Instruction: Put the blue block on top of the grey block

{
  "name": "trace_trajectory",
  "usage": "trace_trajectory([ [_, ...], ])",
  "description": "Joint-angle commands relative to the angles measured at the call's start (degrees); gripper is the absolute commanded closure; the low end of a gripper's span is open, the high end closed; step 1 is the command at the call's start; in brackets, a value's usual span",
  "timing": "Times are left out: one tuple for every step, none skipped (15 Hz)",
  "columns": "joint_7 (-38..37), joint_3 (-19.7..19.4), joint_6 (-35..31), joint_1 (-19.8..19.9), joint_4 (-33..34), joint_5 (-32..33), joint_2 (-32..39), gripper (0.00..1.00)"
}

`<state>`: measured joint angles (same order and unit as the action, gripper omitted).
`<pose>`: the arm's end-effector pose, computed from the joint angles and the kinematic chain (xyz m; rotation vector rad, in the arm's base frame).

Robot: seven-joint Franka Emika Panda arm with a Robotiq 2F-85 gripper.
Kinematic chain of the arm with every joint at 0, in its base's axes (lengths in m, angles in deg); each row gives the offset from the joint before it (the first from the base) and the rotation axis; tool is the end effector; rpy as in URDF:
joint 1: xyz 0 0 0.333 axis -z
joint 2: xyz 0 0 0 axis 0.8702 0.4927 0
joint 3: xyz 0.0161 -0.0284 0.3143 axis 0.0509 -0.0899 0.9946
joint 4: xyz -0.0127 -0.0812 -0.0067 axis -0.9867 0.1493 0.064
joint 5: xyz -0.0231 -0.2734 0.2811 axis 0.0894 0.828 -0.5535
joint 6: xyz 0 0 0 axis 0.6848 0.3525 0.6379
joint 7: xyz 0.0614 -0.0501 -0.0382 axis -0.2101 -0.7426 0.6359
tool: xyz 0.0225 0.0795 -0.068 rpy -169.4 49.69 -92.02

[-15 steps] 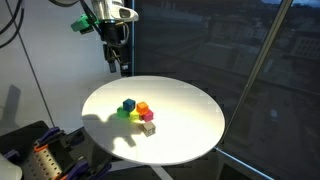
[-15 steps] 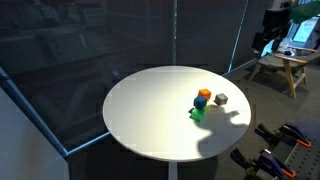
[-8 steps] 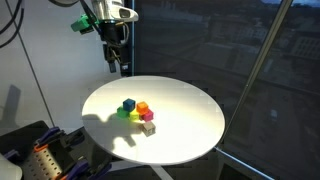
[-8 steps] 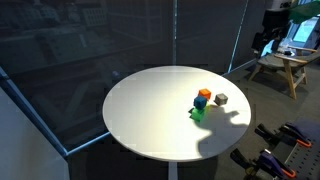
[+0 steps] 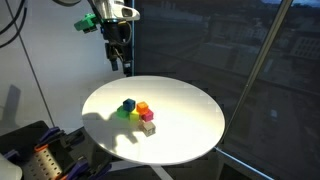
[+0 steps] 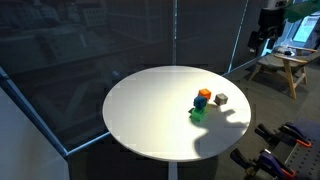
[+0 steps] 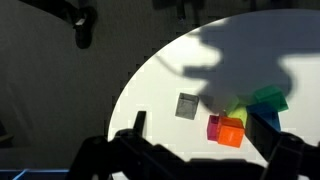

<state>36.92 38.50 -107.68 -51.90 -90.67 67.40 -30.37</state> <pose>0.4039 -0.0716 0.4416 2.9221 -0.3143 -0.0086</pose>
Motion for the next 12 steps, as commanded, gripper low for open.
trace_trajectory([
  [0.23,-0.6,0.1,-1.18,3.76,-0.87,3.19,0.0],
  [0.57,-0.66,0.12,-1.52,4.58,-1.2,3.88,0.0],
  [0.83,-0.68,0.21,-1.89,5.6,-1.6,4.79,0.0],
  [1.01,-0.71,0.24,-2.24,6.5,-1.96,5.59,0.0],
  [1.35,-0.77,0.3,-2.71,7.57,-2.61,6.56,0.0],
  [1.88,-0.87,0.33,-3.2,8.67,-3.39,7.55,0.0],
  [2.44,-0.95,0.24,-3.67,9.72,-4.29,8.58,0.0],
  [2.75,-0.98,0.17,-4.02,10.65,-5.05,9.49,0.0],
  [3.61,-1.09,0.26,-4.46,11.81,-6.02,10.68,0.0],
  [4.36,-1.17,0.4,-4.8,12.79,-6.96,11.72,0.0],
  [5.12,-1.23,0.36,-5.16,13.83,-7.99,12.91,0.0],
  [5.73,-1.25,0.39,-5.49,14.88,-8.9,14.15,0.0],
])
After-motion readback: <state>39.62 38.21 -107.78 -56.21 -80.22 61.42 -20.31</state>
